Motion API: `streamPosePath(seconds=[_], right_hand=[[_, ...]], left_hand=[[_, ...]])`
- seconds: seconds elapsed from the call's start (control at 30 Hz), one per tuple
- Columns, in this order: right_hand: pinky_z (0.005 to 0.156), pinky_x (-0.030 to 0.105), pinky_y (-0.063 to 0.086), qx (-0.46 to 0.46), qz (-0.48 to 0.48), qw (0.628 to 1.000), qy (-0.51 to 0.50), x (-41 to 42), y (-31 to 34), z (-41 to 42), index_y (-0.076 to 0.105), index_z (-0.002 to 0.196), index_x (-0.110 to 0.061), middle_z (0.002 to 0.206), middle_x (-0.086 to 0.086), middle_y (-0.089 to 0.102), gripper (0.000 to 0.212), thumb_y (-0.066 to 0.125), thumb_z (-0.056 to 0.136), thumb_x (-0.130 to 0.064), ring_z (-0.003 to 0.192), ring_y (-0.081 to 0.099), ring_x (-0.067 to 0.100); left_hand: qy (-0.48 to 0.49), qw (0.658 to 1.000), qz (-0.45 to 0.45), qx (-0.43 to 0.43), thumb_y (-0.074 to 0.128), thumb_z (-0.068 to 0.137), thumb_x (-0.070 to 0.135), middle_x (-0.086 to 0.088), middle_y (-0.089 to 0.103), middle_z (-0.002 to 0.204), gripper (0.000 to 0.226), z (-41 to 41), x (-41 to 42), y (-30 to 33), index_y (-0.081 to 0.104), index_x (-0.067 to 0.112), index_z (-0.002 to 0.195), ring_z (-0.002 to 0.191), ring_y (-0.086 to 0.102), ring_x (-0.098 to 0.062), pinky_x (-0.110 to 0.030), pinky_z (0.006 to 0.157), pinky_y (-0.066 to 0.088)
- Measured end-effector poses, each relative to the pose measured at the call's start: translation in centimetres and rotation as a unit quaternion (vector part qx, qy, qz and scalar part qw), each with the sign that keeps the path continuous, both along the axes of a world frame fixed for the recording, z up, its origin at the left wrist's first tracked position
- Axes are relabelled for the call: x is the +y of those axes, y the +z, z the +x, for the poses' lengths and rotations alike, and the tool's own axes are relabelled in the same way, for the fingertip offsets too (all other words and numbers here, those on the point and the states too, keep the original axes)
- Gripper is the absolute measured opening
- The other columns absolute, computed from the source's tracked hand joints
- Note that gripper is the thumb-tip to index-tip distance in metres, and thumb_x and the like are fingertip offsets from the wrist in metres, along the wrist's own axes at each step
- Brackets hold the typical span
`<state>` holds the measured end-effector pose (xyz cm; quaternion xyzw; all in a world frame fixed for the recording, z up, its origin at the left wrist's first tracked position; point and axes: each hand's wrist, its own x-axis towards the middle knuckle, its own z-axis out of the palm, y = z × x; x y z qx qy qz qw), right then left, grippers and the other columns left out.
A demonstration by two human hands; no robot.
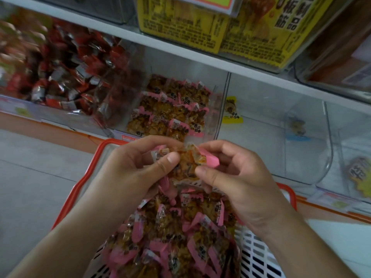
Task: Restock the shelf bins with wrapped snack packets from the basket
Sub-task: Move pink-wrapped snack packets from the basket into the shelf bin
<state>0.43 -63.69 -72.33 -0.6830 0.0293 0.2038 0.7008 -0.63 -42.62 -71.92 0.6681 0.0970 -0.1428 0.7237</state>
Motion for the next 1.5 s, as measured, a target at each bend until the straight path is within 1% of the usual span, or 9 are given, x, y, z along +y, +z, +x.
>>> streamPosePath(seconds=[0.17,0.27,0.43,0.6,0.77,0.93,1.13,1.27,1.5], right_hand=[[0.075,0.040,0.063,-0.102,-0.084,0.991,0.012,0.1,0.6,-0.1,0.081,0.097,-0.024,0.091,0.001,0.079,0.019,0.090,0.080,-0.023,0.084,0.076,0.021],[0.060,0.029,0.053,-0.271,-0.219,0.937,-0.003,0.5,0.5,-0.9,0.085,0.099,-0.030,0.086,-0.007,0.071,0.013,0.086,0.089,-0.021,0.077,0.068,0.021],[0.062,0.027,0.047,-0.438,-0.352,0.825,0.057,1.1,-0.8,-1.5,0.084,0.110,-0.014,0.092,-0.002,0.061,0.016,0.078,0.096,-0.010,0.080,0.059,0.014],[0.069,0.026,0.053,-0.347,-0.308,0.883,0.073,0.7,-0.6,-1.5,0.081,0.119,-0.022,0.107,-0.009,0.059,0.025,0.073,0.097,-0.013,0.091,0.063,0.012],[0.077,0.019,0.054,-0.186,-0.239,0.953,0.014,0.4,-0.3,-1.0,0.083,0.104,-0.037,0.106,-0.016,0.070,0.019,0.069,0.098,-0.026,0.101,0.070,0.009],[0.084,0.039,0.065,-0.061,-0.136,0.988,-0.032,0.7,0.1,-1.0,0.085,0.096,-0.030,0.091,-0.012,0.082,0.012,0.079,0.093,-0.020,0.086,0.079,0.011],[0.079,0.023,0.062,-0.073,-0.246,0.966,0.005,1.0,-0.4,-1.6,0.081,0.088,-0.037,0.090,-0.026,0.076,0.023,0.081,0.093,-0.015,0.087,0.073,-0.001],[0.079,0.007,0.051,-0.129,-0.298,0.946,0.004,-0.6,0.6,-0.7,0.079,0.096,-0.041,0.095,-0.031,0.072,0.016,0.074,0.098,-0.026,0.095,0.066,-0.011],[0.070,0.006,0.043,-0.116,-0.447,0.887,-0.004,-4.4,-0.5,0.6,0.069,0.108,-0.033,0.102,-0.020,0.062,0.010,0.070,0.099,-0.028,0.094,0.058,-0.004]], left_hand=[[0.019,0.998,0.041,-0.031,0.073,0.083,0.029,-0.018,0.073,0.083,0.029,-0.1,0.3,-0.4,0.075,0.028,0.112,0.064,0.070,-0.029,-0.046,0.059,0.051],[0.038,0.996,0.073,0.026,0.072,0.083,0.036,-0.006,0.076,0.103,0.035,-0.1,0.1,-1.1,0.069,0.018,0.113,0.081,0.079,-0.027,-0.046,0.070,0.066],[0.019,0.979,-0.179,0.093,0.063,0.100,0.040,-0.027,0.074,0.106,0.046,0.0,0.0,-0.4,0.072,-0.003,0.113,0.087,0.075,-0.037,-0.037,0.069,0.063],[0.024,0.997,-0.078,-0.003,0.064,0.091,0.001,-0.013,0.078,0.110,0.028,0.0,0.2,-1.1,0.075,0.011,0.115,0.097,0.076,-0.031,-0.034,0.077,0.063],[0.058,0.998,-0.002,-0.026,0.066,0.095,0.002,-0.008,0.079,0.105,0.031,0.0,-0.2,-1.0,0.071,0.017,0.122,0.081,0.076,-0.033,-0.035,0.067,0.063],[0.086,0.994,0.047,-0.041,0.070,0.092,0.000,-0.007,0.079,0.096,0.057,-0.1,-1.0,-0.9,0.061,0.042,0.129,0.076,0.075,-0.031,-0.041,0.069,0.065],[0.027,0.981,0.184,-0.056,0.074,0.090,0.001,-0.005,0.075,0.073,0.041,-0.5,-1.5,-1.5,0.077,0.039,0.106,0.052,0.061,-0.009,-0.017,0.052,0.046],[0.046,0.970,0.233,-0.044,0.081,0.087,0.011,0.003,0.080,0.083,0.037,1.7,-1.4,-0.7,0.078,0.043,0.106,0.080,0.076,-0.024,-0.041,0.080,0.063],[-0.059,0.924,0.369,-0.077,0.086,0.079,0.022,0.026,0.073,0.094,0.038,11.0,-3.0,-4.2,0.075,0.046,0.106,0.087,0.067,0.006,-0.019,0.077,0.054]])
